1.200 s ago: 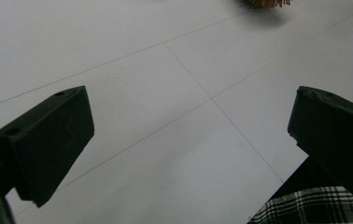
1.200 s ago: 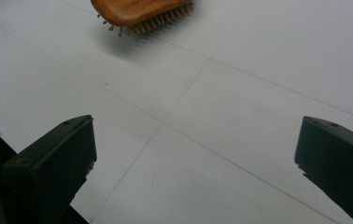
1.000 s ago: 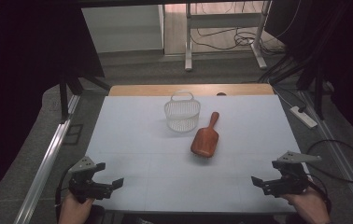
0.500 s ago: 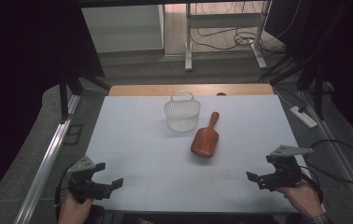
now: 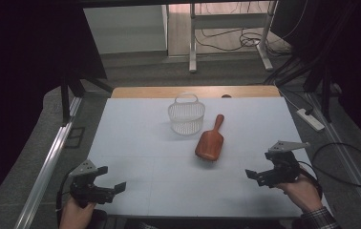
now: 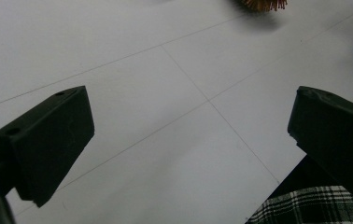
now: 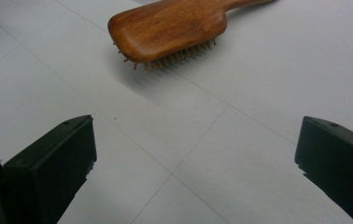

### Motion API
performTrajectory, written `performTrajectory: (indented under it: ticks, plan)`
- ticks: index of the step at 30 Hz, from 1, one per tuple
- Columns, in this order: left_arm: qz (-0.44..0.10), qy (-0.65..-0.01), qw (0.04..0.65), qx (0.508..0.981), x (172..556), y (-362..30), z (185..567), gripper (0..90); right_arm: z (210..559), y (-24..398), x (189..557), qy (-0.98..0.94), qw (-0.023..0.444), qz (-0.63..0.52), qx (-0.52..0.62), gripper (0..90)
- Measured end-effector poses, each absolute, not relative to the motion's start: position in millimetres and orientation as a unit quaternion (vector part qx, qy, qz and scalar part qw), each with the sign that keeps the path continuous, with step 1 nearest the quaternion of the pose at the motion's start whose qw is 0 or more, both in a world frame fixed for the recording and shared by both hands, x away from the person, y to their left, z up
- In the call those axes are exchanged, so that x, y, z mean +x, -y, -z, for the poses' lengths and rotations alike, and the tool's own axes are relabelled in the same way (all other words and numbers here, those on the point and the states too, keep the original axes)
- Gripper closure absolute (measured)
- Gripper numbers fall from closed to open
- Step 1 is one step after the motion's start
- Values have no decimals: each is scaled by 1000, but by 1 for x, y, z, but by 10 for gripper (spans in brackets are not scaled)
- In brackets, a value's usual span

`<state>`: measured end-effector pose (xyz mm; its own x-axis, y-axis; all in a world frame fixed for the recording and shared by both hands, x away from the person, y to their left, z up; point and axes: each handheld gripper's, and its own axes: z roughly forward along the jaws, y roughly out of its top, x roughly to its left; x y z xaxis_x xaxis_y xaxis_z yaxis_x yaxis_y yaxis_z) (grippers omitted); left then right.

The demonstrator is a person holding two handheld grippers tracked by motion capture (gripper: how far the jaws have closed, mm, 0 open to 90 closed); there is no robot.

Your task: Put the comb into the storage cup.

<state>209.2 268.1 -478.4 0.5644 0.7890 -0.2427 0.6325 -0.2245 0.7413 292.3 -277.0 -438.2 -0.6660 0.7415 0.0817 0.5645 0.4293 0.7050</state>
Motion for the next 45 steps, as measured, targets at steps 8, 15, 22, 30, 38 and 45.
performTrajectory:
  ticks: [8, 15, 22, 30, 38, 45]
  plan:
    - [-92, -458, 423, 777, 209, -268, 478, 5, 438, 268, 303, -844, 117, -353, 387, 0]
    - [-91, -458, 423, 776, 209, -269, 478, 6, 439, 261, 313, -843, 102, -353, 391, 0]
    - [-91, -457, 423, 777, 209, -269, 478, 6, 437, 255, 318, -849, 110, -348, 383, 0]
    - [-92, -456, 422, 778, 209, -268, 478, 6, 436, 245, 329, -856, 110, -336, 378, 0]
    - [-91, -456, 423, 778, 210, -268, 478, 6, 435, 237, 339, -859, 105, -320, 385, 0]
    - [-91, -455, 423, 778, 209, -268, 479, 6, 433, 231, 348, -862, 102, -315, 384, 0]
